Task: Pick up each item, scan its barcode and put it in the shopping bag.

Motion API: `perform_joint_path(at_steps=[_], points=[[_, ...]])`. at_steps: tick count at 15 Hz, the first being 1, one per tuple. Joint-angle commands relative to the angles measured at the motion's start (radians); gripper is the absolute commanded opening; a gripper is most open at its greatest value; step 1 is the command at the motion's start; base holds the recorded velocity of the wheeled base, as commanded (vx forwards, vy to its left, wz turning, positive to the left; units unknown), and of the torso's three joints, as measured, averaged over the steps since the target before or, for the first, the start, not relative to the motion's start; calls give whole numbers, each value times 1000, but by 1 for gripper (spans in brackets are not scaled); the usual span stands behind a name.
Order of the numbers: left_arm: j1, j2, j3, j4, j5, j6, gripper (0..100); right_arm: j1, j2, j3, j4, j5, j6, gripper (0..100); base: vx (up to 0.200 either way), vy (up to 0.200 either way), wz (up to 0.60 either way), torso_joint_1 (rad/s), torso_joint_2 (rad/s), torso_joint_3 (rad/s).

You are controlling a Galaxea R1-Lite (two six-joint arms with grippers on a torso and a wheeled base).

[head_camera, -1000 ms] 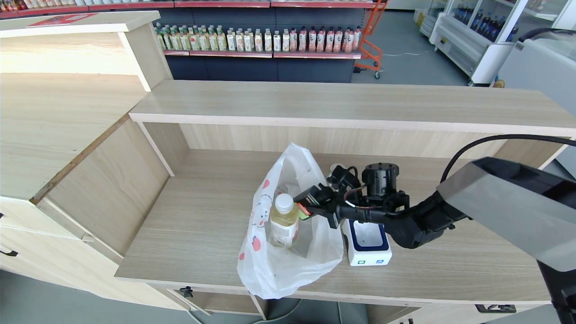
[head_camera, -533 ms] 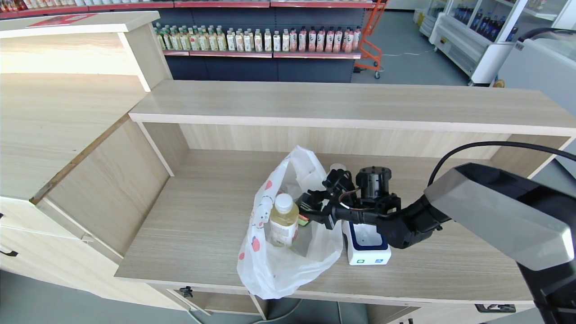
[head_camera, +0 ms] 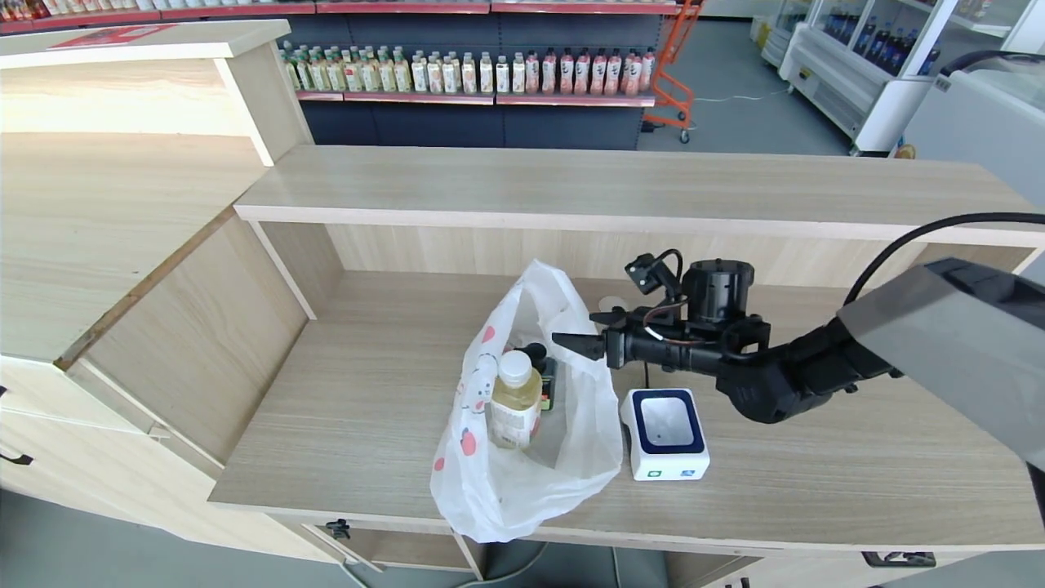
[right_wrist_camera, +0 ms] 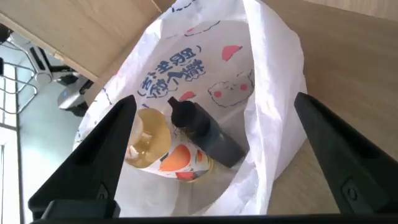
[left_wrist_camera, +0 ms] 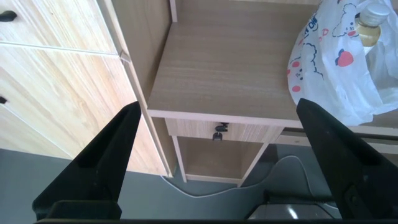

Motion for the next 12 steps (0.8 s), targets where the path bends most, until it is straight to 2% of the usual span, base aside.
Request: perform_joint_path(at_steps=[1,2,4,5,6,7,9,11,12], points=[[0,0,0,0,1,0,100,-40,-220,129,-3,-1,85,100,0,0,0,0,0,0],[0,0,0,0,1,-2,100,-85,-346,228,20,7,105,100,0,0,0,0,0,0],[0,0,0,0,1,0,100,-171,-624,475,131,10,60,100,0,0,0,0,0,0],[0,0,0,0,1,0,100,-226,-779,664,123,-27,10,100,0,0,0,0,0,0],[0,0,0,0,1,0,100,-254,-874,756,123,-59,2,100,0,0,0,0,0,0],[0,0,0,0,1,-2,100,-272,-1078,963,134,-162,-2,100,0,0,0,0,0,0],[0,0,0,0,1,0,100,-270,-1389,1224,160,-357,-7,100,0,0,0,0,0,0],[0,0,0,0,1,-2,100,-278,-1800,1224,569,-501,-15,100,0,0,0,0,0,0],[0,0,0,0,1,0,100,-301,-1964,1224,697,-536,-13,100,0,0,0,0,0,0]])
